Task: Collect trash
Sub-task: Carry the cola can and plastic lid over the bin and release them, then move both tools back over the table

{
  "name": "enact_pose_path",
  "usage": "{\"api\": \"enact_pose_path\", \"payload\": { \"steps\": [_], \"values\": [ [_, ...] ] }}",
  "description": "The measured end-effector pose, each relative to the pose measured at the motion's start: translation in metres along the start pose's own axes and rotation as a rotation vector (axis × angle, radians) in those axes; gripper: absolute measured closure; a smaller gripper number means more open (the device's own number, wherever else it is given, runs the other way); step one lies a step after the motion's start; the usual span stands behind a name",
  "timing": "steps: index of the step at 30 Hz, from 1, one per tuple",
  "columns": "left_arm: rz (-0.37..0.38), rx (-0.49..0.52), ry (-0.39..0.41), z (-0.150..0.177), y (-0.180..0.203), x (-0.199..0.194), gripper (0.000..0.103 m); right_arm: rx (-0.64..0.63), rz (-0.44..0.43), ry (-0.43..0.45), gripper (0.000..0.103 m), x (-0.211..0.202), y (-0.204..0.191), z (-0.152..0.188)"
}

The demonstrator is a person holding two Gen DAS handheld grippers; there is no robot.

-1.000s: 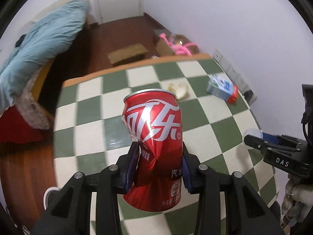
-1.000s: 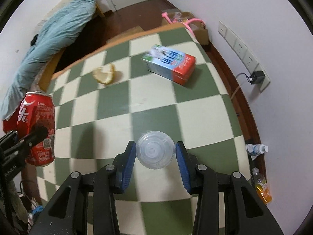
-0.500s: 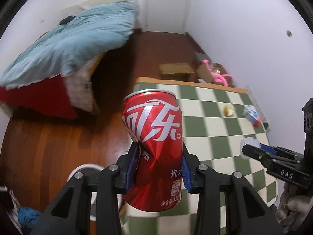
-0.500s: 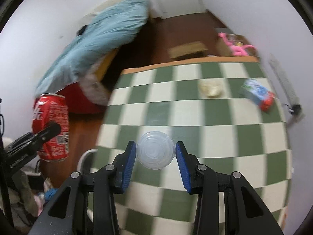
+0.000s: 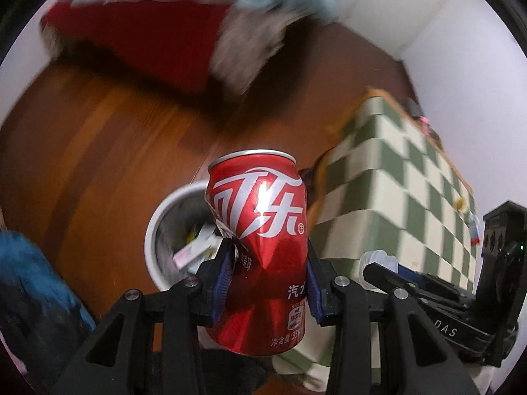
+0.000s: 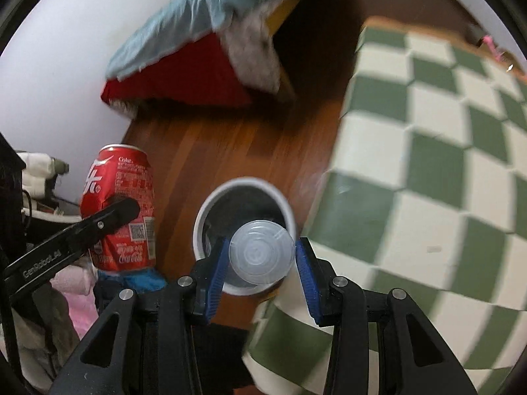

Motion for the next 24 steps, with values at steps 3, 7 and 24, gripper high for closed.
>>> {"api": "enact_pose_path", "payload": {
  "steps": [3,7,24],
  "values": [
    [-0.002,-0.064,-0.082,0.001,-0.033,0.033,0.066,-0.001,0.018,-0.071,0.059,0.048,-0.015,0.000],
    [-0.004,-0.134,-0.150,0.000,-0.063,0.067,0.059,-0.012,0.045,-0.151,0.059,0.100,-0.028,-0.002],
    [-0.276,-0.166,0.015,0.021,-0.104,0.025,0.000,-0.148,0.210,-0.261,0.002,0.177,-0.066,0.003]
  ]
}}
Point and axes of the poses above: each gripper's, at about its wrist camera, not at the fingertips, and x roughly the way its jaws point, y to its right, z to its underside, the point moved 1 cm from there along x, roughly the way its jaws point, and after that the axes turned 7 degrees about x, right-handed, at the moved point
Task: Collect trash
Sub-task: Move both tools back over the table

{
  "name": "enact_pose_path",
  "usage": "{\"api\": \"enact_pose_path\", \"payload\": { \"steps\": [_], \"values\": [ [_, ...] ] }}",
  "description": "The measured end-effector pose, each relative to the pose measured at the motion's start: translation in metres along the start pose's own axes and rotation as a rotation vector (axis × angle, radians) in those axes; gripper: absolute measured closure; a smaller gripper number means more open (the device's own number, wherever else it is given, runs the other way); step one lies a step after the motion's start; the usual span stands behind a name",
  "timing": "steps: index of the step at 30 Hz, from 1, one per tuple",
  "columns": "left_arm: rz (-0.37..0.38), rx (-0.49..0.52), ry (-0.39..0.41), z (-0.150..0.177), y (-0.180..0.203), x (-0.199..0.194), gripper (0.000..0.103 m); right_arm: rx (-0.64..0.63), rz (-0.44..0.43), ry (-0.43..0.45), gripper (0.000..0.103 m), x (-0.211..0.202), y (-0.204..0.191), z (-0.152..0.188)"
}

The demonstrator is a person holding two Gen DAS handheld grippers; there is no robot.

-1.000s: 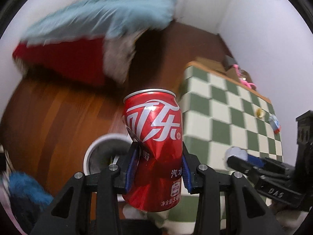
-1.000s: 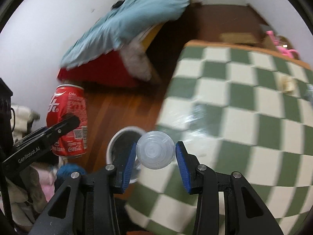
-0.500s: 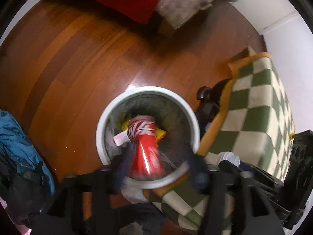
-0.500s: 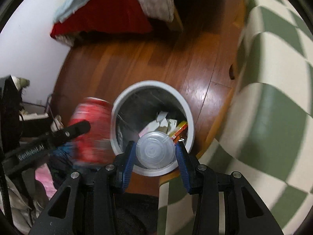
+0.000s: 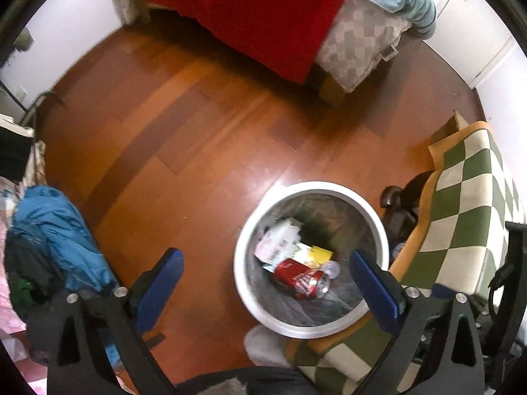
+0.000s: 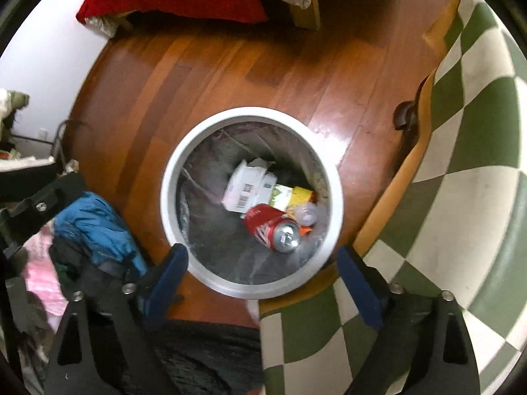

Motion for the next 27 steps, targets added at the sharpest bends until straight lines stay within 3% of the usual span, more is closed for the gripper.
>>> {"api": "enact_pose_path", "payload": {
  "steps": [3,9,17,27],
  "values": [
    [-0.048,0.029,0.026,0.005,0.004,-0.009,0.000,-0.024,0.082,0.029,0.001,-0.011,-0.001,0.004],
    [-0.076,0.058,0.048,0.015,0.011,-0.026,0.000,-0.015,0.134,0.052,0.001,-0.028,0.010,0.010],
    [-0.073,0.067,0.086,0.024,0.017,-0.058,0.000,-0.004,0.116,0.097,0.001,-0.058,0.015,0.023],
    [-0.069,0.080,0.180,0.035,0.030,-0.122,0.000,0.001,0.037,0.211,0.001,-0.133,0.016,0.048]
  ]
}}
Point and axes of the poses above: each gripper's, at about its wrist camera, not at the fingertips, and x roughly the way its jaws point, y to its right, z to its underside, the point moved 1 cm from there along x, roughly the way its jaws point, and after that the axes turned 7 degrees about x, right-handed, at the moved point
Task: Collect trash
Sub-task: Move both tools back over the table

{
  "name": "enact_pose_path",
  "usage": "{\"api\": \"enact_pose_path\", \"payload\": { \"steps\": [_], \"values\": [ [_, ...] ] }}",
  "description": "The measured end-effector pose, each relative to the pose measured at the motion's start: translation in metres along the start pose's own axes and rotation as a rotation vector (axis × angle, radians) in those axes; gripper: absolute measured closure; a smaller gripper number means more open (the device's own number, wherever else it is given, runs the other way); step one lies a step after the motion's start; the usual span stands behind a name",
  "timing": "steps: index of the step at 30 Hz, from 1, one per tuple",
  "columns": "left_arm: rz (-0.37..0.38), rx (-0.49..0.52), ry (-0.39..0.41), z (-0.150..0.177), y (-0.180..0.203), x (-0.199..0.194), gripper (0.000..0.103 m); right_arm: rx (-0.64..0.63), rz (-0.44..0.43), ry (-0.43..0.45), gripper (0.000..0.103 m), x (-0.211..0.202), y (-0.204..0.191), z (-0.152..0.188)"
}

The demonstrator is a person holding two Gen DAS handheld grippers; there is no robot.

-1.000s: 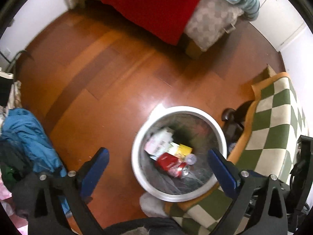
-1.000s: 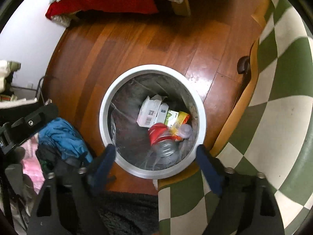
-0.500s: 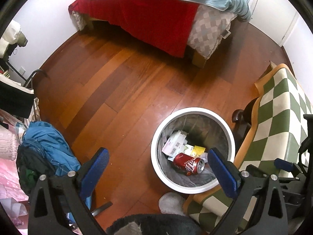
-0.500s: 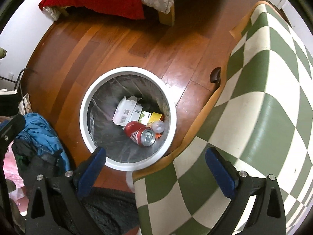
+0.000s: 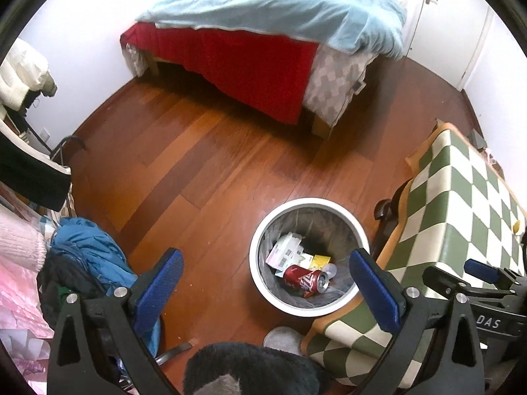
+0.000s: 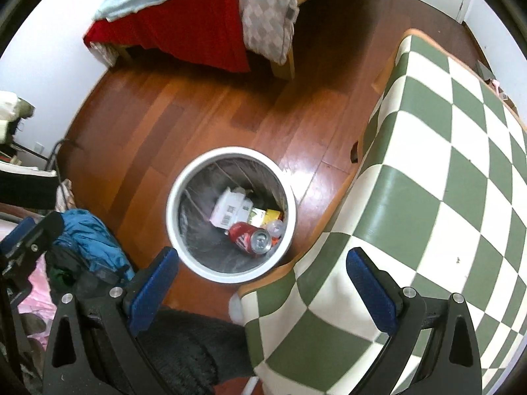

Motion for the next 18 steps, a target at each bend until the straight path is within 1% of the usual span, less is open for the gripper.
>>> {"api": "enact_pose_path", "payload": {
  "steps": [2,5,7,10,14,16,18],
  "values": [
    [-0.009,-0.008,0.013,-0.002,0.003,-0.015,0.000,0.005,-0.031,0.023,0.001,-0.019,0.001,0.003],
    [-0.057,-0.021,0.028,-0.006,0.010,-0.038,0.000,0.019,-0.096,0.063,0.001,-0.050,0.004,0.006],
    [-0.058,-0.017,0.057,-0.010,0.020,-0.051,0.000,0.040,-0.155,0.084,0.000,-0.071,0.010,0.007],
    [-0.047,0.003,0.075,-0.017,0.041,-0.058,0.000,0.076,-0.221,0.117,0.000,-0.102,0.029,0.008],
    [-0.035,0.050,0.075,-0.026,0.092,-0.046,0.000,0.132,-0.224,0.170,0.000,-0.137,0.077,0.006],
    [-0.025,0.090,0.073,-0.027,0.131,-0.033,0.000,0.170,-0.197,0.190,0.000,-0.148,0.113,0.006],
    [0.003,0.132,0.053,-0.026,0.169,-0.019,0.000,0.215,-0.139,0.201,0.000,-0.155,0.159,0.006]
  ]
}}
Point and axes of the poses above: each gripper's, at about its wrist camera, not at the fingertips, and x roughly the way its jaws point, y to its right, z to its underside, the point moved 1 cm from there along x, roughly the way its jaws point, and after that the axes turned 7 degrees about x, right-handed, at the moved point
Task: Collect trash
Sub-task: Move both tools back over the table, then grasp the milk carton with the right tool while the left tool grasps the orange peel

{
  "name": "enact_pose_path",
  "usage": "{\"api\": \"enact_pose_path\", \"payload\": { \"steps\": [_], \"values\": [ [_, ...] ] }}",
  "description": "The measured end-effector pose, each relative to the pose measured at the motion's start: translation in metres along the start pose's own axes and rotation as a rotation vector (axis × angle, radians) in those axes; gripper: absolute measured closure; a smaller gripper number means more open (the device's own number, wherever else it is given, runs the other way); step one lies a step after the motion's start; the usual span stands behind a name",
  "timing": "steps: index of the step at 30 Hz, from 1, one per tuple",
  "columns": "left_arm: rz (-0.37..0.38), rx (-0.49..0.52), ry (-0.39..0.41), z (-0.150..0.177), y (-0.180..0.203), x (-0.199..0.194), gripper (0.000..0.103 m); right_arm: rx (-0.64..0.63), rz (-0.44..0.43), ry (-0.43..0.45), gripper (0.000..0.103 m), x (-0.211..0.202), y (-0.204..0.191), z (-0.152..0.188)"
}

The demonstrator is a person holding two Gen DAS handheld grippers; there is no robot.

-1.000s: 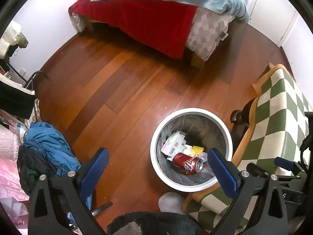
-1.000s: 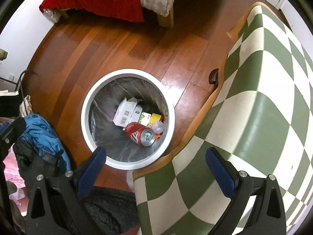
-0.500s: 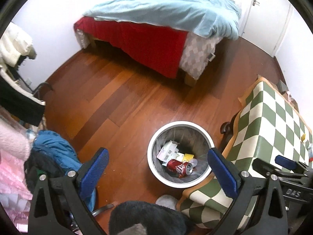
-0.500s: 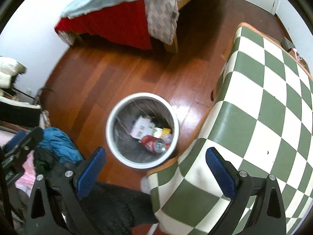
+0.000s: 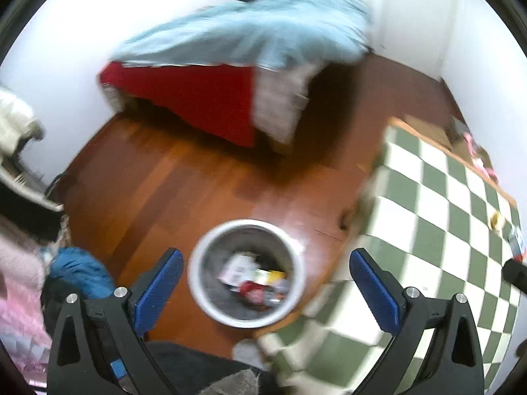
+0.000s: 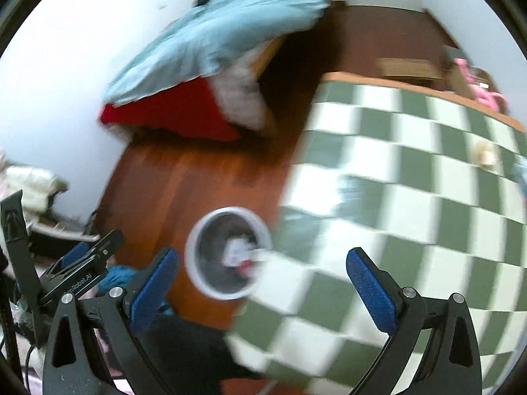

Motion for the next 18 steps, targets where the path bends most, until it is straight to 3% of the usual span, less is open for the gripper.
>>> {"api": "enact_pose_path", "payload": {
  "steps": [8,12,18],
  "values": [
    [0.133,0.254,-0.079,-0.017,0.211,0.058,0.000,0.146,0.317,-0.009,0.000,-0.023,0.204,-0.053],
    [0.172,0.347,-0.100,-0.031,0.295,0.075,0.000,0.096,0.468,-0.127,0.000,-0.013,0.295,-0.094],
    [0.216,0.400,-0.122,-0.054,0.370,0.104,0.000,0.011,0.555,-0.306,0.001,0.012,0.390,-0.145]
  ]
}}
Point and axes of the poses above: each gripper's, at about its wrist camera, not at the fingertips, and x roughly the way its jaws point, y to its right, z to its underside, the point moved 1 cm from there along x, roughly the way its jaws point, and after that the axes turned 7 degrees about x, right-handed, at the moved point
